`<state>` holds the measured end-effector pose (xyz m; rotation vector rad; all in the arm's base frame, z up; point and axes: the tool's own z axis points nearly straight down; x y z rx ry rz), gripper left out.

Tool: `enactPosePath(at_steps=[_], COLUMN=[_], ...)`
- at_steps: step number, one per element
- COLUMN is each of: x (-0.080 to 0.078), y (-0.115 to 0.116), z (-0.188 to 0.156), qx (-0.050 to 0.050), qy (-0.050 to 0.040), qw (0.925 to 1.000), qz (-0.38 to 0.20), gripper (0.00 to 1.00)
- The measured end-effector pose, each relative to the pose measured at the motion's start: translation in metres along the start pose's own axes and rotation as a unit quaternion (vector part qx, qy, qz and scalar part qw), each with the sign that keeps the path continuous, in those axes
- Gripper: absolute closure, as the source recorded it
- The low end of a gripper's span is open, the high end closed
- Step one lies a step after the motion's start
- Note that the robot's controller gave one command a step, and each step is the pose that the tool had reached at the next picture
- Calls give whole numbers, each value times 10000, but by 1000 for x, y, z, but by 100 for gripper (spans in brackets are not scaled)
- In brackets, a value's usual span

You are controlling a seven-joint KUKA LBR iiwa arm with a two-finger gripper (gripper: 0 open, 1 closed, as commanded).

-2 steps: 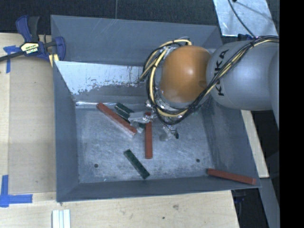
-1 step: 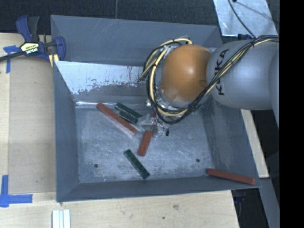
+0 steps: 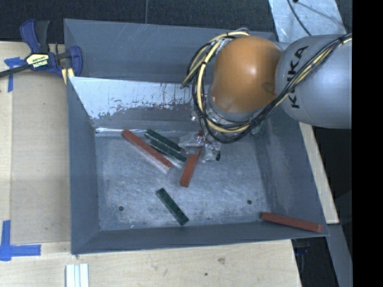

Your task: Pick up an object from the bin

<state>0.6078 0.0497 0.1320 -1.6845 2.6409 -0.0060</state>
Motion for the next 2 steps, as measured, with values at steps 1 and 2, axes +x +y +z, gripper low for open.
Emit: enactPosePath(at_steps=[1, 2], x=[-1, -2], y=[-1, -3], z=[-24, -66], qx=[-14, -7], qy=[6, 3], qw=[10000, 10000], qz=[20, 42], gripper=[100, 100])
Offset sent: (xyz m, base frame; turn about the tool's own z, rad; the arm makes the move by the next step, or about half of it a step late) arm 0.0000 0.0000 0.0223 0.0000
